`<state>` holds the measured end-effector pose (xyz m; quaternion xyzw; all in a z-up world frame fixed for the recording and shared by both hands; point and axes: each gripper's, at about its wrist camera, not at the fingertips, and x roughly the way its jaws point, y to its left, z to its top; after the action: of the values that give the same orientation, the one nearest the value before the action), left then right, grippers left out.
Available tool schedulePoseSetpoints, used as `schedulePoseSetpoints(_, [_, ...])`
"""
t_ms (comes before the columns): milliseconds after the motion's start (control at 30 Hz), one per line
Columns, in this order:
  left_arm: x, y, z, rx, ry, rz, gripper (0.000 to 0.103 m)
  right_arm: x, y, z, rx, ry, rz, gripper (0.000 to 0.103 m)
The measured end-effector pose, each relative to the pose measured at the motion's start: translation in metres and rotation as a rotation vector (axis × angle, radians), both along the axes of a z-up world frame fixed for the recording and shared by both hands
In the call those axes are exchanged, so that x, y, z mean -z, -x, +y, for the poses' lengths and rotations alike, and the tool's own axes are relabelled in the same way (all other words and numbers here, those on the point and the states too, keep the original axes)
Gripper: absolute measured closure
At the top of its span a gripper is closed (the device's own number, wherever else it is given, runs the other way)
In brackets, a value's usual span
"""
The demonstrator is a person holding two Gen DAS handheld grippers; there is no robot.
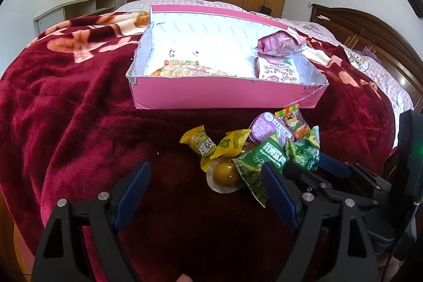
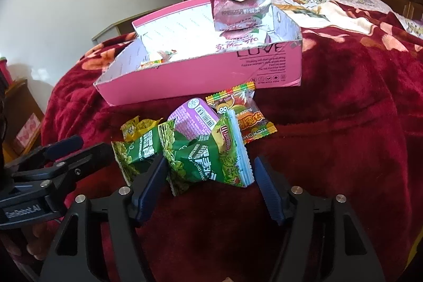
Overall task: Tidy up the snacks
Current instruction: 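Grasp a green pea snack pack with the left tool while the right tool grasps another green pea pack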
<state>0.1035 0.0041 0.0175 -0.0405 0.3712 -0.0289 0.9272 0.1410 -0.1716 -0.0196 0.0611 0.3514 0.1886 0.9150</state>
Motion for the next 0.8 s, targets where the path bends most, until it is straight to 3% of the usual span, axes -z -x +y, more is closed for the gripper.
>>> schedulePoseSetpoints(133, [0.0,-0.001,-0.002,0.002,0.004,0.007,0.014,-0.001,0.003,-0.008,0.02,-0.034,0.002,0.05])
schedulePoseSetpoints(300, [0.0,-0.001,-0.01,0.029,0.007,0.024,0.014,-0.006,0.014,-0.023,0.043,-0.076,-0.007,0.051])
schedulePoseSetpoints(800, [0.007,-0.01,-0.058,0.073,-0.095,0.017,0.015,-0.011,0.037,-0.047,0.093,-0.024,-0.042,0.051])
